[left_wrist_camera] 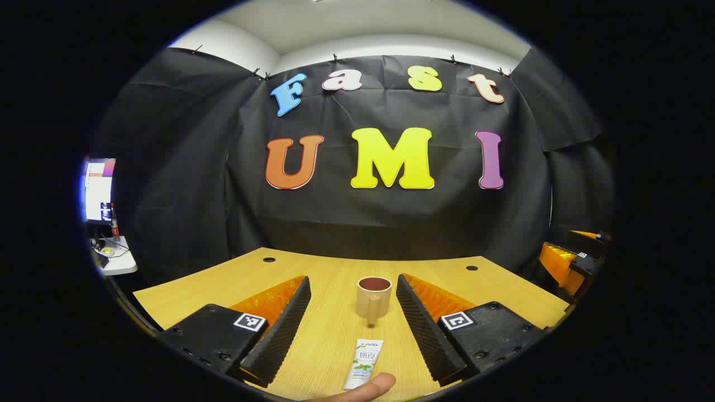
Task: Put the toothbrush and toothpaste on the desktop into the cup, then pick up the cup and place it on the coaster on the desktop.
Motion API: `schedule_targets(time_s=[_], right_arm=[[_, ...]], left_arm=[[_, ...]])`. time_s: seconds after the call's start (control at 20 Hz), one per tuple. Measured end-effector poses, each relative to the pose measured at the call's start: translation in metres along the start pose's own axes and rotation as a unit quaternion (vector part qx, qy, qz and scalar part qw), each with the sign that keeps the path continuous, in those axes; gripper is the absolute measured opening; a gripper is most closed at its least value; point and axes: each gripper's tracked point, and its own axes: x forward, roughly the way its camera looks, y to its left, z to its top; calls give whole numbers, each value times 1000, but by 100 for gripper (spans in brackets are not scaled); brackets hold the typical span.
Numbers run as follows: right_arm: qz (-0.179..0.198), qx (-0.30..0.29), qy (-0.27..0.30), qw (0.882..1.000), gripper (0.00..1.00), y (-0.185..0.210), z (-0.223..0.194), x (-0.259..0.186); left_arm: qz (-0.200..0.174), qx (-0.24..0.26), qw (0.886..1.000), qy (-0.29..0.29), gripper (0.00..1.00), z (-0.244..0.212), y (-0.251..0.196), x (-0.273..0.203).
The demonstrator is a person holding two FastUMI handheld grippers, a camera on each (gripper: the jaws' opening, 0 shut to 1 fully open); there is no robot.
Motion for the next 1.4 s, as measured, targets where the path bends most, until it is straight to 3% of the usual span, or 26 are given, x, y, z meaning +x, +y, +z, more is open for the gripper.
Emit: schedule_targets(time_s=[0.3,0.7,0.95,1.1,1.4], right_arm=[[-23,-17,-21,999,94,-8,2,1],[-20,-27,-12,999,94,-3,-7,4],[-6,-27,-5,1000,94,4,-12,7],[-1,-28,-7,1000,96,5,-11,7],[-12,-29,8,999,96,1,-23,15]], left_arm=[[-5,16,1000,7,98,-5,-6,1],[-9,18,1000,22,98,-16,-9,4],[-23,47,995,89,98,-61,-18,12],[-24,33,988,148,99,-101,-18,13],[-56,-5,959,278,99,-182,-27,0]])
